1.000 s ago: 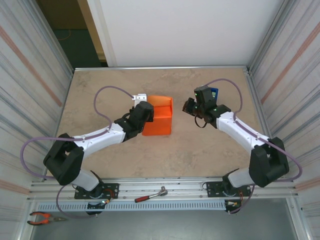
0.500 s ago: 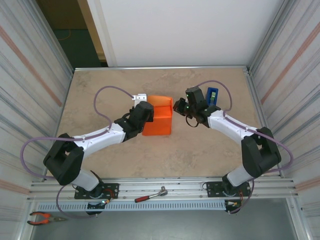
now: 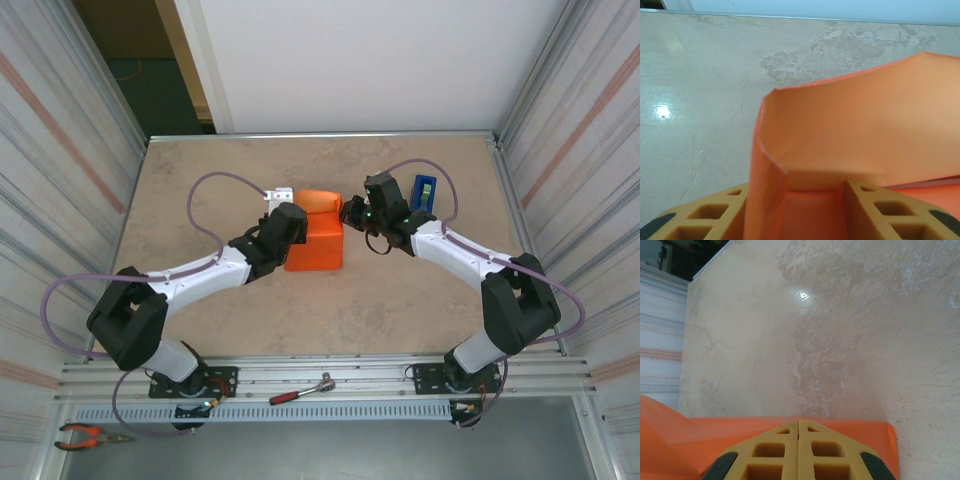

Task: Wrap the gift box in paper
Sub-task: Fold the seventh fold of the wrapping paper on the gift box.

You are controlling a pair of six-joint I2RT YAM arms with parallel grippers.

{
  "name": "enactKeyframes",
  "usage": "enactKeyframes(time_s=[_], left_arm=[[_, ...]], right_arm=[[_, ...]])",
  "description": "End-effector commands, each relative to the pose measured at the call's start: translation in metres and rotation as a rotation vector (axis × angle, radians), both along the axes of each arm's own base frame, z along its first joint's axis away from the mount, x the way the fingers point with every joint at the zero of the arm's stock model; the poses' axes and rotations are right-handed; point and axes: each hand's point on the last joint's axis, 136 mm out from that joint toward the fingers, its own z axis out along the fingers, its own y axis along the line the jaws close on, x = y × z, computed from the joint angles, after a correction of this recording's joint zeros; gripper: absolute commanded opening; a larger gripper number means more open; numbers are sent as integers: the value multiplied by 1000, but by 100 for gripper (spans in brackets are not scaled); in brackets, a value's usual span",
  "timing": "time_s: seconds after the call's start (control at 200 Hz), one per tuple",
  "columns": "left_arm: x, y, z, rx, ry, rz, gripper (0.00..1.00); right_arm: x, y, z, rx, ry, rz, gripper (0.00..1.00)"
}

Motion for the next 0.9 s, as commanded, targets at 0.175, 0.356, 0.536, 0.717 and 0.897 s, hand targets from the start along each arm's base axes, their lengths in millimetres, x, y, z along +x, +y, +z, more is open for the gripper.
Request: enactKeyframes(time_s=[0.175, 0.356, 0.536, 0.717, 0.897], left_arm=[[-13, 3, -33, 77, 101, -27, 47], [-13, 3, -34, 76, 103, -26, 47], [-13, 3, -34, 76, 102, -26, 47], [-13, 3, -34, 75, 103, -25, 47], [-13, 4, -33, 75, 101, -25, 47]], right_arm=[[15, -10, 14, -15, -40, -63, 0], [21, -9, 14, -5, -43, -69, 0], [20, 9, 19, 49, -58, 10, 0], [13, 27, 27, 77, -91, 92, 0], [4, 32, 24, 71, -90, 115, 0]])
